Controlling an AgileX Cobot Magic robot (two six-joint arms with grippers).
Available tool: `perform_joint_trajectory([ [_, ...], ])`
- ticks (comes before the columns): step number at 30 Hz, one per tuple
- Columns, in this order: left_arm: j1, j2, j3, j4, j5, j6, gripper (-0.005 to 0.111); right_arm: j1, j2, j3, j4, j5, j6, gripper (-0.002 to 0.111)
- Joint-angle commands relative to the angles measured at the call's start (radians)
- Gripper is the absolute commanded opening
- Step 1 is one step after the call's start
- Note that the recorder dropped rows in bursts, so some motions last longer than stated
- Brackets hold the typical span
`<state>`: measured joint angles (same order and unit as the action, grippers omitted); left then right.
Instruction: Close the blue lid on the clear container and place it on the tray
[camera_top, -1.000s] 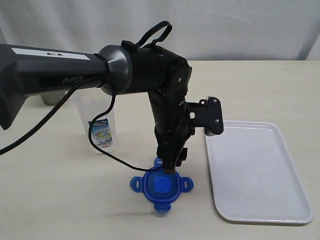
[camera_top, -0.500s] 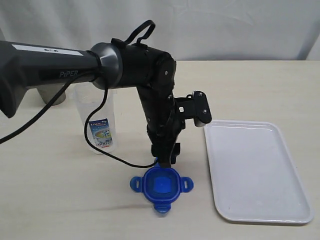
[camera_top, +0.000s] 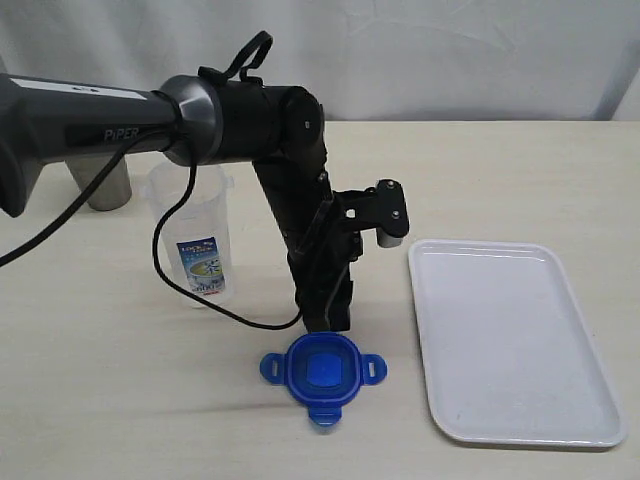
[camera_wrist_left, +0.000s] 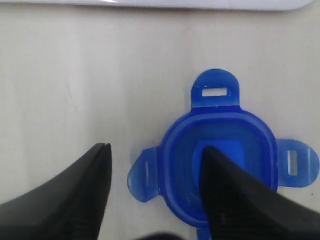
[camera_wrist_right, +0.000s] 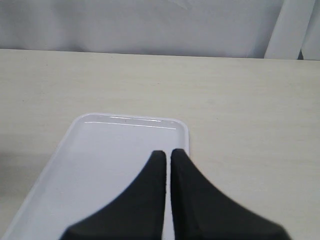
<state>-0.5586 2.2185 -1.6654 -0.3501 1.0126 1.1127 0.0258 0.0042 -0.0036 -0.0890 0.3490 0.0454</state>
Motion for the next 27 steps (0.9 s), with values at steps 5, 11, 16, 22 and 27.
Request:
perform_joint_trajectory([
  [5, 0.001, 0.036, 0.0, 0.024, -0.017, 0.034, 0.051, 0.001, -0.004, 0.004, -0.005, -0.003, 0.0, 0.004],
  [11, 0.002, 0.055, 0.0, 0.036, -0.022, 0.034, 0.051, 0.001, -0.004, 0.004, -0.005, -0.003, 0.0, 0.004],
  [16, 0.004, 0.077, 0.0, 0.056, -0.02, 0.032, 0.051, 0.001, -0.004, 0.004, -0.005, -0.003, 0.0, 0.004],
  [22, 0.004, 0.081, 0.0, 0.06, -0.018, 0.032, 0.051, 0.001, -0.004, 0.004, -0.005, -0.003, 0.0, 0.004],
  [27, 0.004, 0.081, 0.0, 0.076, 0.012, 0.032, 0.051, 0.001, -0.004, 0.004, -0.005, -0.003, 0.0, 0.004],
])
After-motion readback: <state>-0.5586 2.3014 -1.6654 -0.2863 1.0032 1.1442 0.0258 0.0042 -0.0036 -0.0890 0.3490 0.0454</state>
